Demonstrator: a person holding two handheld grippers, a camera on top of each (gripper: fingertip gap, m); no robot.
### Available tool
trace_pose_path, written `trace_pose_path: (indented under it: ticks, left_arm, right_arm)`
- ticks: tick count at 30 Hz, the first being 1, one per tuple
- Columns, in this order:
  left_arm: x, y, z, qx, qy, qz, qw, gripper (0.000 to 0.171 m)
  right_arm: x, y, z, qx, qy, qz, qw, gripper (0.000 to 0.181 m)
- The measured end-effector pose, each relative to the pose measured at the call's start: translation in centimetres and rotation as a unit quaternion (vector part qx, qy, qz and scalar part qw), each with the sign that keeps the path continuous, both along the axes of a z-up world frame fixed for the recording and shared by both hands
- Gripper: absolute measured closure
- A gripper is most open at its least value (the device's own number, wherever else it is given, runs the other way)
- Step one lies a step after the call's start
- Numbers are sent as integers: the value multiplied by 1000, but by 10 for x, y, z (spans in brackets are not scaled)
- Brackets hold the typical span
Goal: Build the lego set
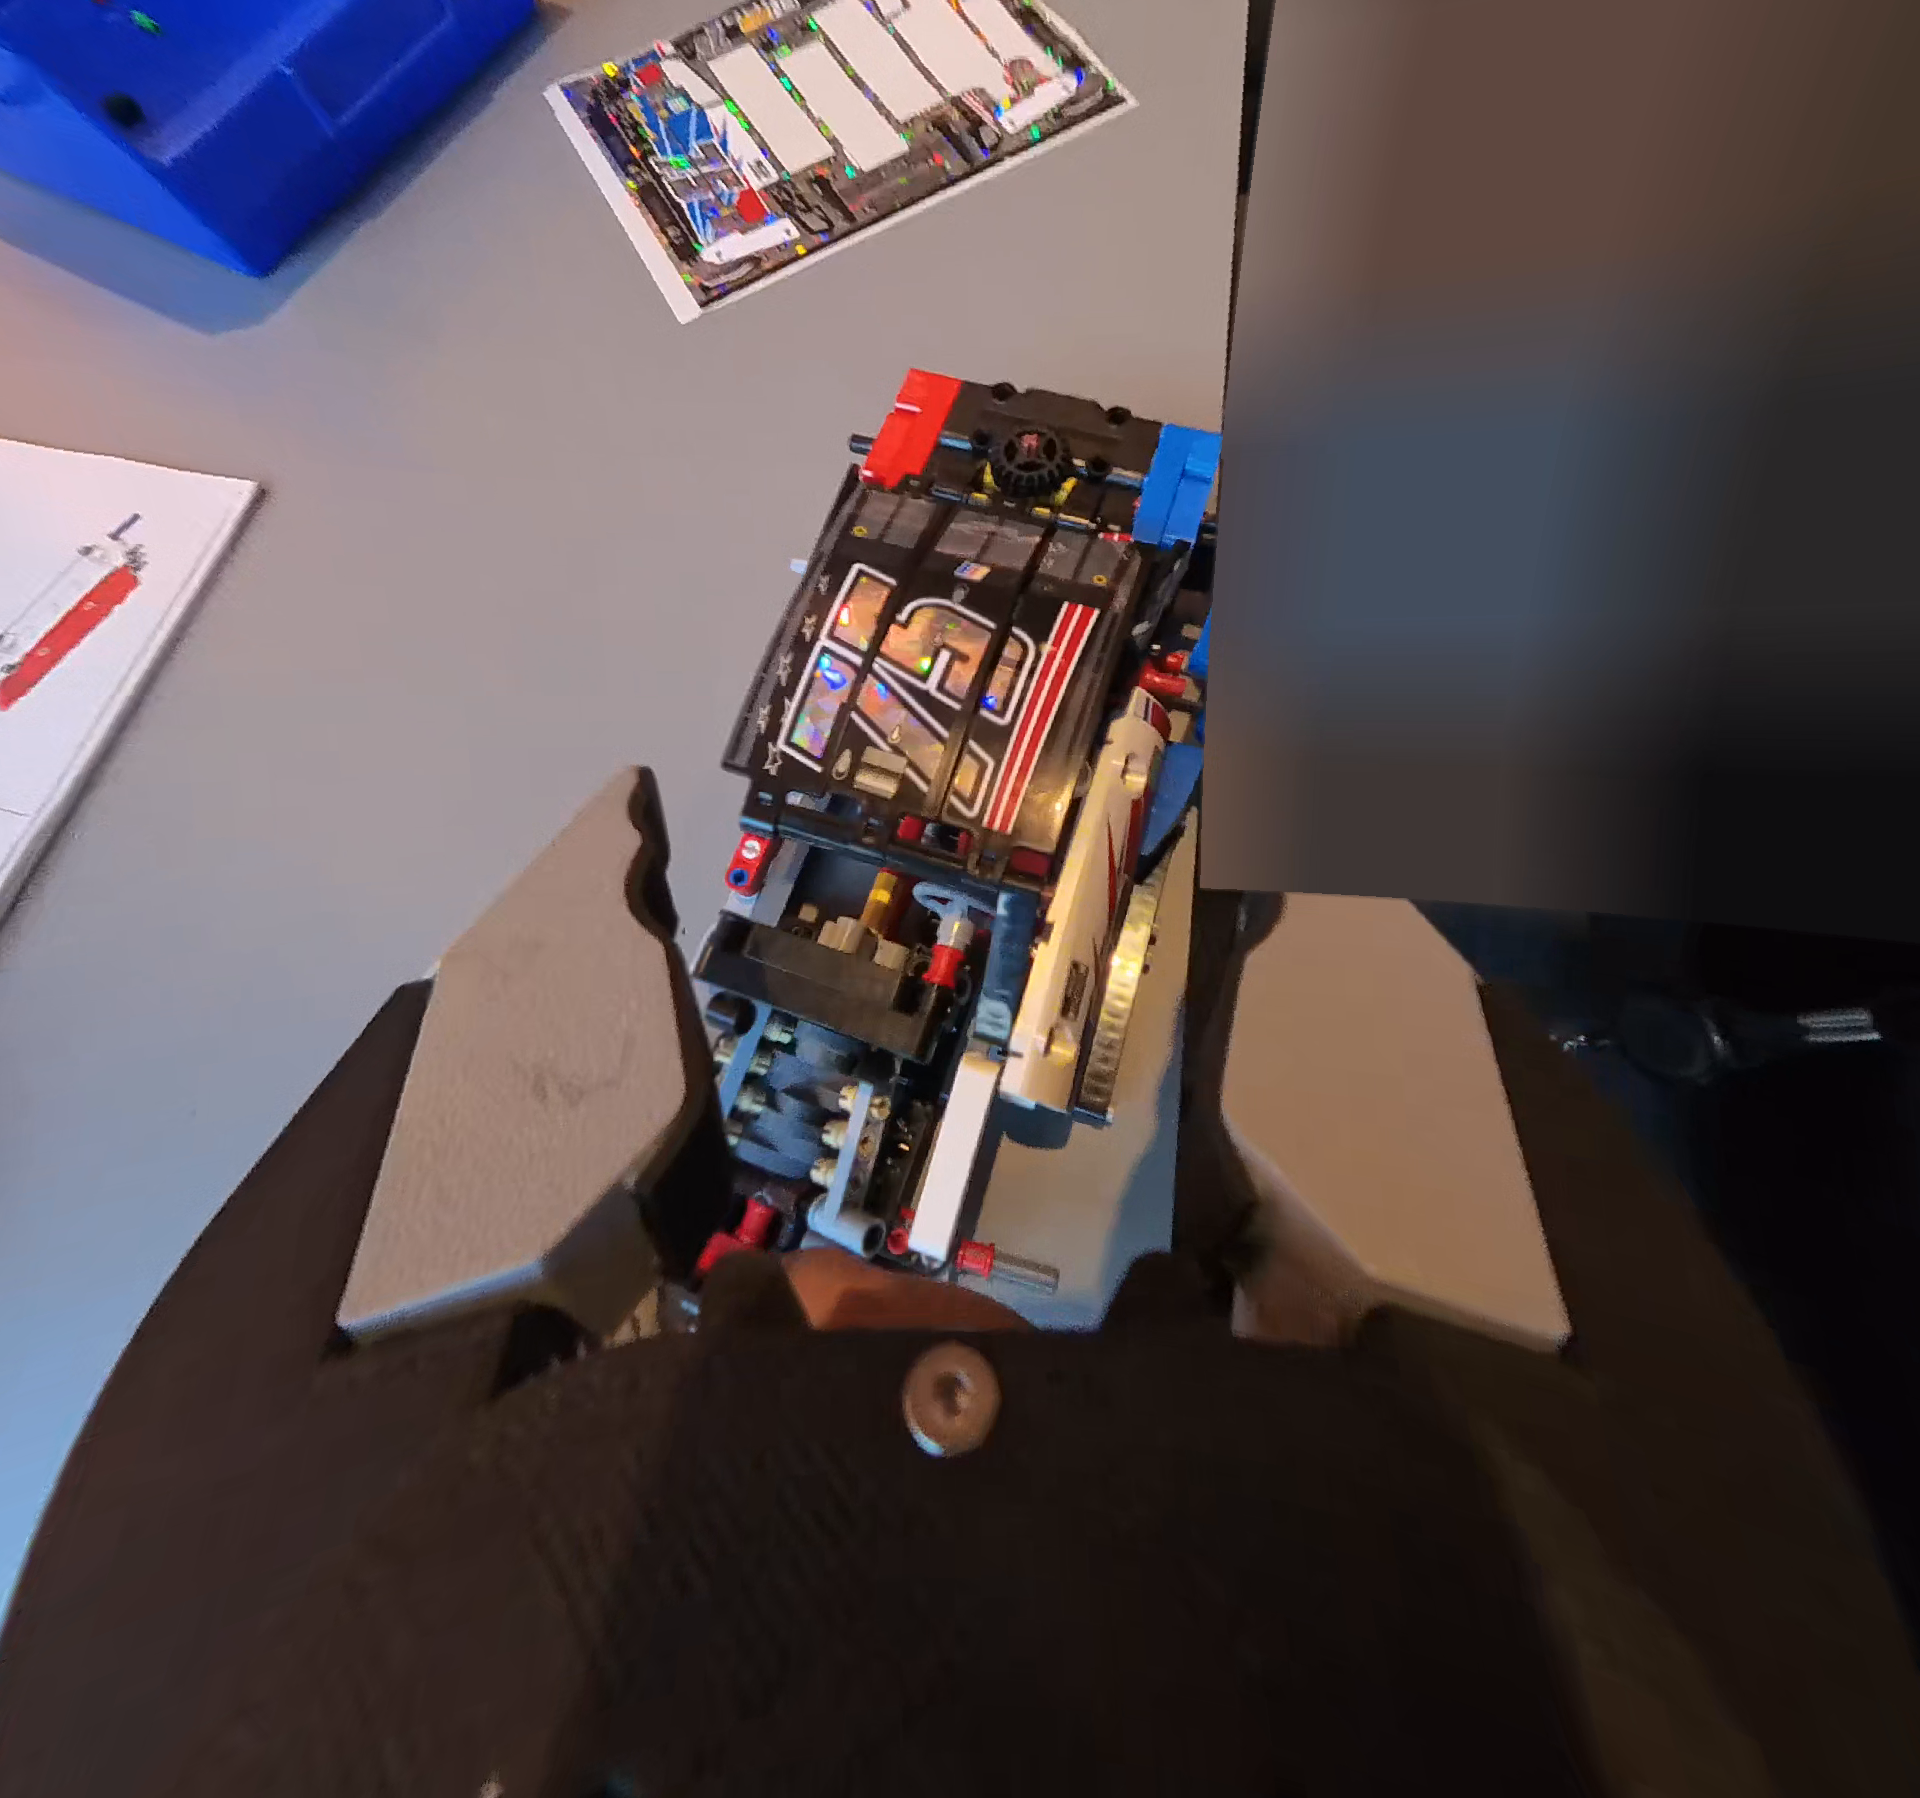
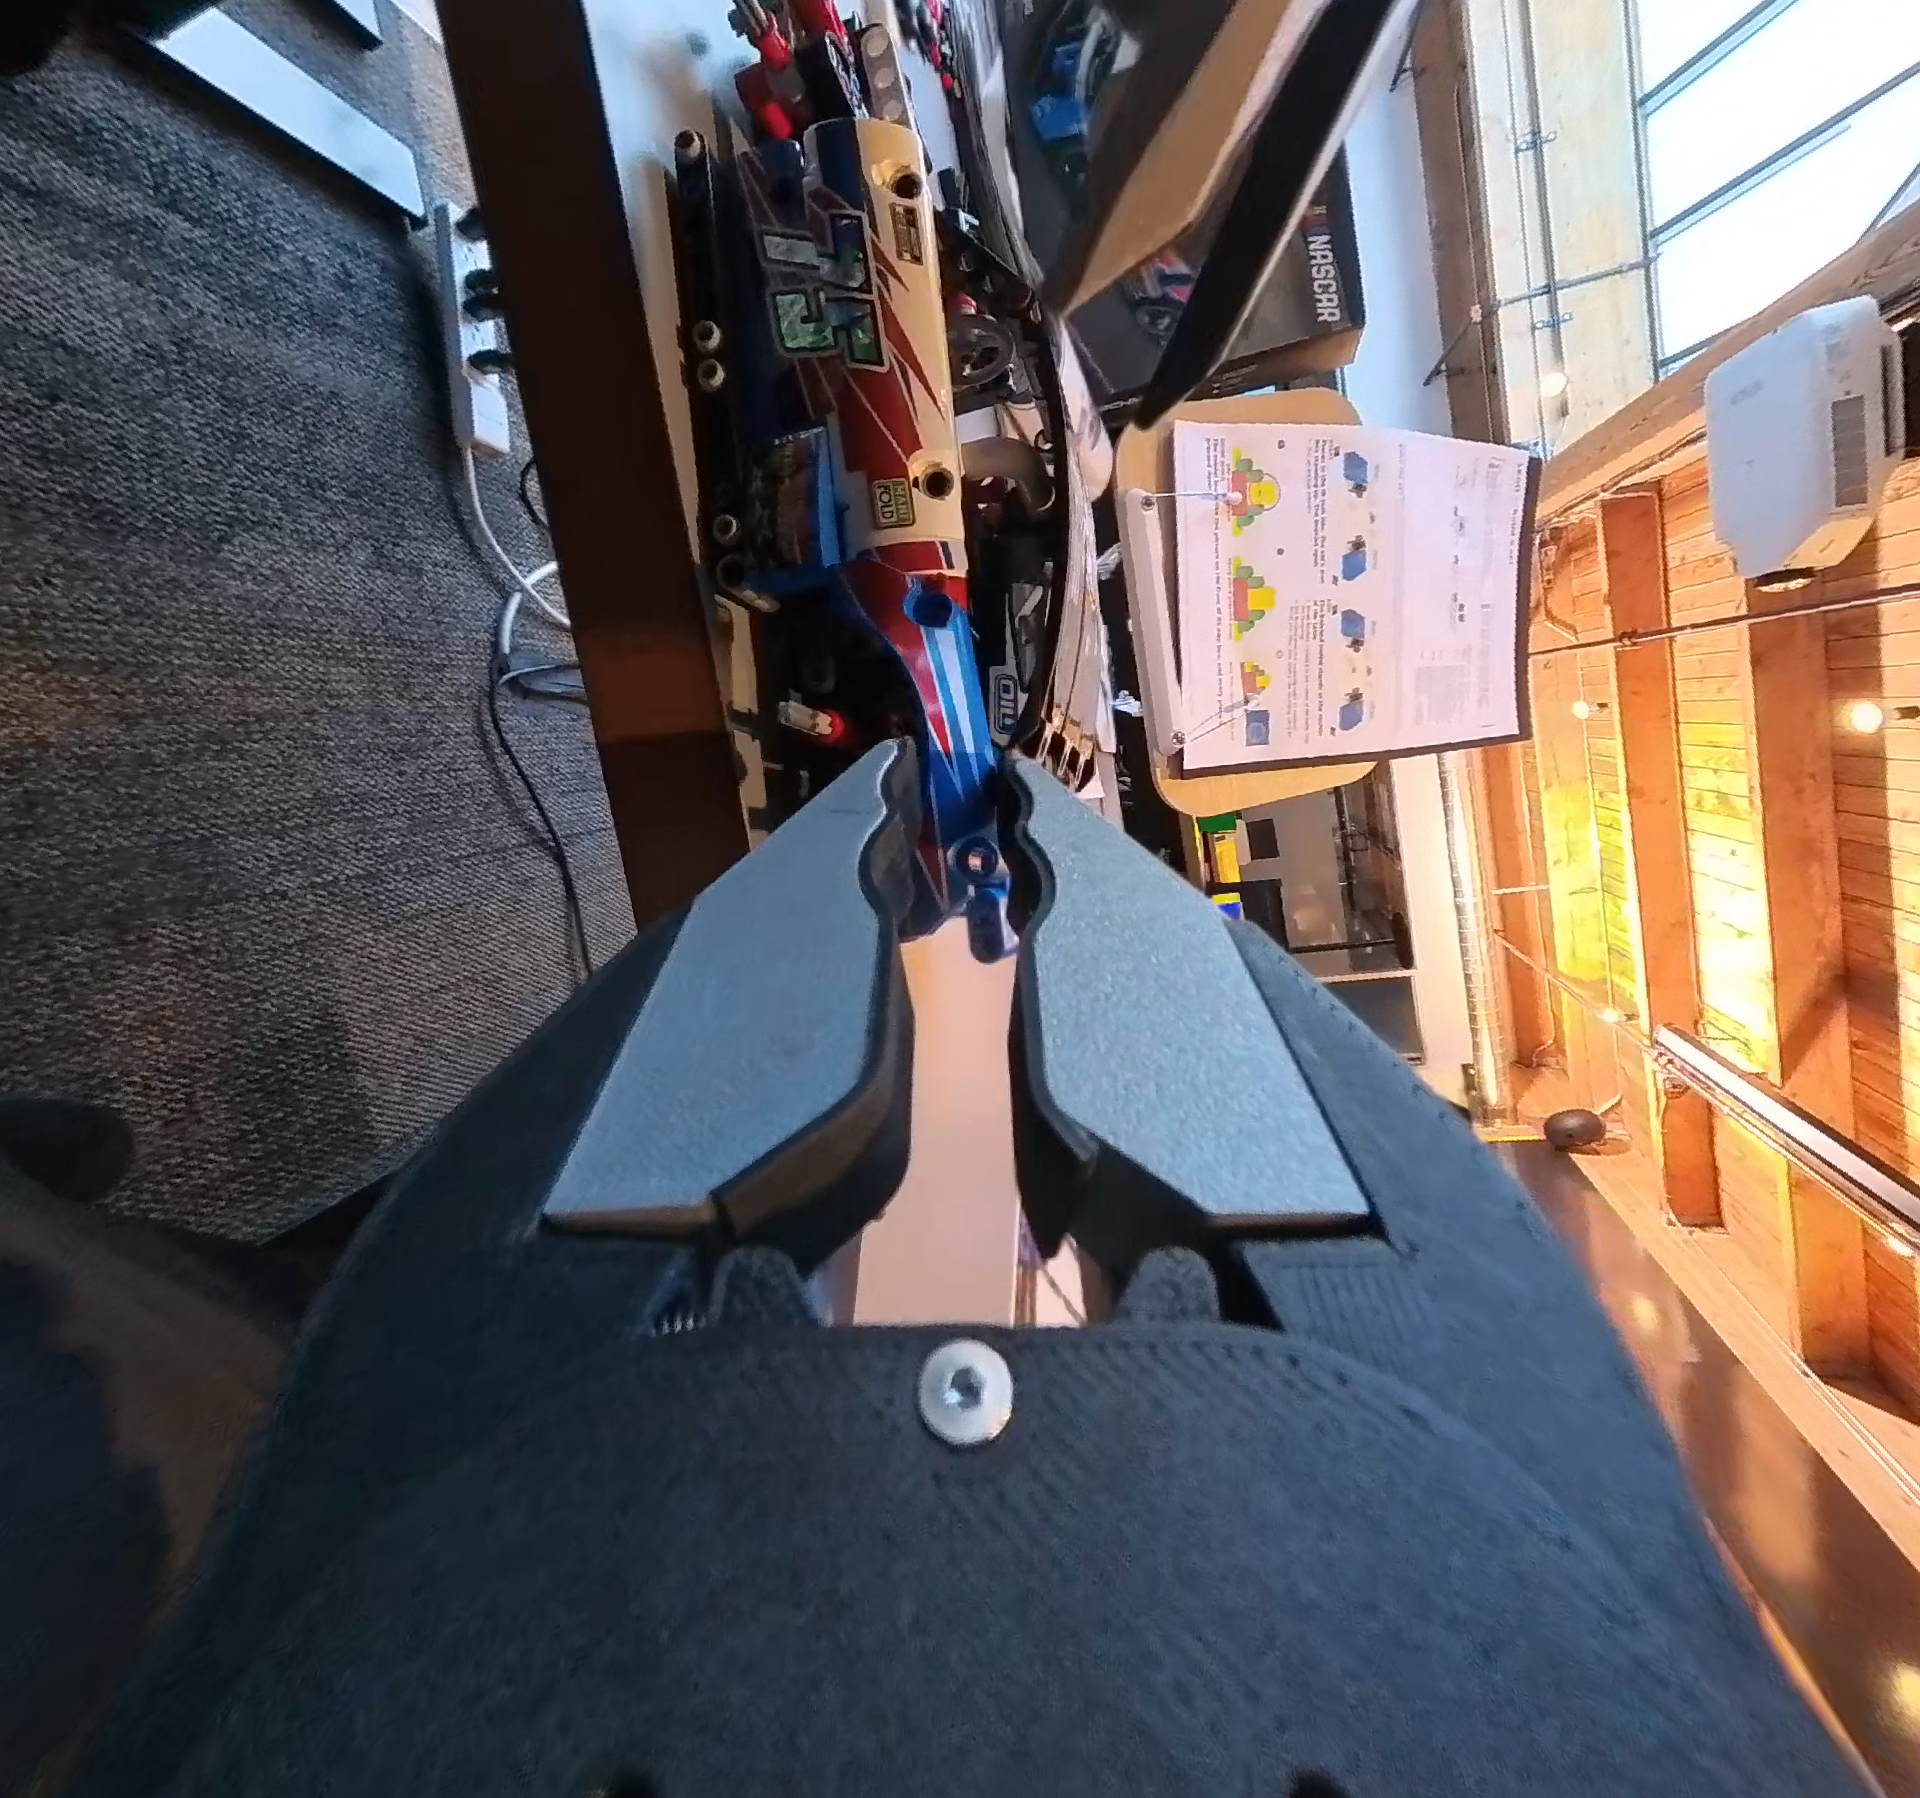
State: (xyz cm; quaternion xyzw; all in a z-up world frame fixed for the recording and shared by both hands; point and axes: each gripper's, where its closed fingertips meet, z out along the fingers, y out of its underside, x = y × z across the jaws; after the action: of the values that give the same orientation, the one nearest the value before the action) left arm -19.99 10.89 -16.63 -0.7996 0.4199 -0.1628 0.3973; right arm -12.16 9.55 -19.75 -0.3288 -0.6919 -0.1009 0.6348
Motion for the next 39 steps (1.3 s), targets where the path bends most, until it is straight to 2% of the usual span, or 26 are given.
trace_pose_path:
  ticks: [3, 8, 15, 21, 26, 30, 34, 39]
  left_arm:
    - [-2, 3, -9, -2, 16, 3, 1000, 64]
    - [-6, 2, -4, -32, -26, 6, 999, 64]
    - [-14, 0, -12, -51, -24, 13, 998, 64]
    - [4, -1, -5, -52, -40, 4, 998, 70]
    - [30, 0, -14, -48, 23, -50, 997, 68]
    - [32, 10, -27, -7, 103, -53, 993, 62]
    - [32, 17, -37, 20, 146, -46, 988, 54]
    - [40, 18, -31, 20, 97, -42, 994, 53]
  right_arm:
    - [0, 0, -1, -26, 5, 2, 1000, 170]
    - [0, -3, -4, -107, 16, 10, 994, 169]
    - [3, -3, 0, -193, 33, -1, 981, 170]
    - [1, -5, -1, -115, -8, -1, 993, 170]
    - [-3, -8, 1, -26, -32, 2, 999, 170]
    - [-6, -8, 3, -4, -23, 4, 1000, 171]
    - [-4, -2, 2, 15, -12, -2, 1000, 170]
    - [-4, 0, -2, 17, -12, 2, 1000, 170]
